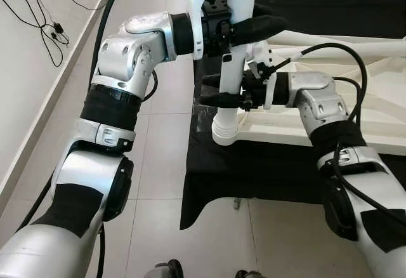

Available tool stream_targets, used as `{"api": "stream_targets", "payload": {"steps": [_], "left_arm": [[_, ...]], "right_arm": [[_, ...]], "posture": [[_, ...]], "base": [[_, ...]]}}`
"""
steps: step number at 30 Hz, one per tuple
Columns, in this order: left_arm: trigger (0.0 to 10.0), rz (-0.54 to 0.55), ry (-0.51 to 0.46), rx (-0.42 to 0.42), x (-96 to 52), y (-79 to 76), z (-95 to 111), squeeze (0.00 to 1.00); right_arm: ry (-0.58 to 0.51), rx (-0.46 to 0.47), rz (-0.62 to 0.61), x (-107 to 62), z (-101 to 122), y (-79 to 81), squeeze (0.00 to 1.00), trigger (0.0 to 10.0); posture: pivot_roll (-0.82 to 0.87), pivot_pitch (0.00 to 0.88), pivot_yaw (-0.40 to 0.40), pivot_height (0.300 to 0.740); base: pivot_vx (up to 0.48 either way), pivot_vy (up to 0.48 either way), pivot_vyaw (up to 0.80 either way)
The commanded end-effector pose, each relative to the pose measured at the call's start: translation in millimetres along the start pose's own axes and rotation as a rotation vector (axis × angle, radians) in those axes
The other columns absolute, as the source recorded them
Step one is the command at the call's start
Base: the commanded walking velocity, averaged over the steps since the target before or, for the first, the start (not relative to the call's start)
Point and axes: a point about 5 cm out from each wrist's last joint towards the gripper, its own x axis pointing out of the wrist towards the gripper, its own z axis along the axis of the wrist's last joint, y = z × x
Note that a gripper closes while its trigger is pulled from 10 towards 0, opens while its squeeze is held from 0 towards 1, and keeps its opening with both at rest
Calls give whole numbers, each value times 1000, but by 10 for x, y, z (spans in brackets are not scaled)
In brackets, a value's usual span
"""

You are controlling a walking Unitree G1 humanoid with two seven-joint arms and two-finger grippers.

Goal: Building children table

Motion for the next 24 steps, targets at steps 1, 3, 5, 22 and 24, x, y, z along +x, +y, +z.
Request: {"api": "stream_targets", "payload": {"steps": [1, 3, 5, 22, 24], "left_arm": [[0, -123, 18, 5, 153, -141, -38, 0], [0, -123, 18, 13, 155, -143, -41, 0], [4824, -97, 17, 15, 151, -127, -45, 1000], [10000, 9, 18, -8, 73, -6, -8, 0], [10000, 13, 19, -3, 69, 1, -4, 0]], "right_arm": [[24, 31, 16, 120, -164, 79, 0, 0], [21, 35, -11, 93, -197, 72, 0, 0], [36, 37, -56, 57, -255, 61, 0, 0], [154, 442, -931, 460, -951, 802, 0, 0], [149, 428, -947, 459, -938, 766, 0, 0]], "posture": [[27, 224, 37, 740], [25, 222, 38, 740], [22, 221, 38, 740], [13, 200, 15, 740], [8, 199, 15, 740]], "base": [[0, 0, 0], [0, 0, 0], [0, 0, 0], [0, 0, 0], [0, 0, 0]]}}
